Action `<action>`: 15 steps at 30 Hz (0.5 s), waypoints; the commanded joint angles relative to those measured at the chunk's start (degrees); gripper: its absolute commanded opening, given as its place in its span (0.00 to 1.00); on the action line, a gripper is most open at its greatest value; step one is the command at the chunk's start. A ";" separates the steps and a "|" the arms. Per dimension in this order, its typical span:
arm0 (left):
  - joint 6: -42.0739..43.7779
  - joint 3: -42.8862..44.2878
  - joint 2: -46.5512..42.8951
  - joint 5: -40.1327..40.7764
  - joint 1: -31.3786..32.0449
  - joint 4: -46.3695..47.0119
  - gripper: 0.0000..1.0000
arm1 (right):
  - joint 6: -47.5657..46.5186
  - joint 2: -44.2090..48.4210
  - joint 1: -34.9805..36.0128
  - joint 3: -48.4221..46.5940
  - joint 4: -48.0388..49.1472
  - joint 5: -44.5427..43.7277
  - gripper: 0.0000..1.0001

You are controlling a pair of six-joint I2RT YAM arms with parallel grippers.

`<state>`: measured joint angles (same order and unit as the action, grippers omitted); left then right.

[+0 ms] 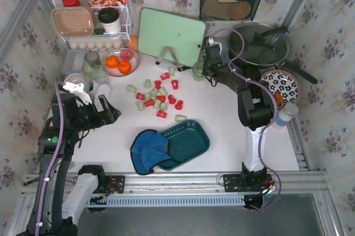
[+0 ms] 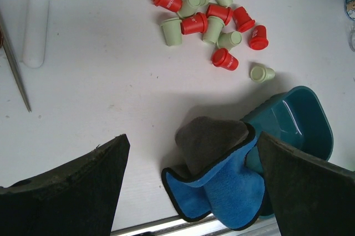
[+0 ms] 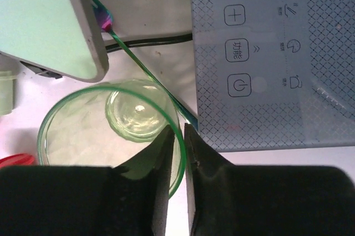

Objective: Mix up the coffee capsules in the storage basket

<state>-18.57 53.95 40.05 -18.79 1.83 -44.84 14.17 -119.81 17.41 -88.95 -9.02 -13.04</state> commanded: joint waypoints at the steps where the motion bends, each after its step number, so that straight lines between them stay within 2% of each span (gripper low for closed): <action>1: -0.33 -0.08 -0.15 -0.82 -0.07 1.26 1.00 | -1.03 -0.25 0.00 -0.36 -0.72 -3.04 0.24; 2: -0.36 -0.08 -0.15 -0.87 -0.02 1.30 1.00 | -1.14 -0.25 0.06 -0.39 -0.66 -3.59 0.27; 6: -0.37 -0.03 -0.16 -0.86 -0.07 1.27 1.00 | -1.42 -0.04 0.04 -0.94 -1.09 -4.66 0.52; 15: -0.24 -0.08 -0.09 -0.84 -0.07 1.25 1.00 | -1.37 5.24 0.08 -0.22 -1.62 -2.91 0.67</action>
<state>-18.61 53.95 39.92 -19.11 1.83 -44.84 13.10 -117.34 17.41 -89.52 -11.16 -16.25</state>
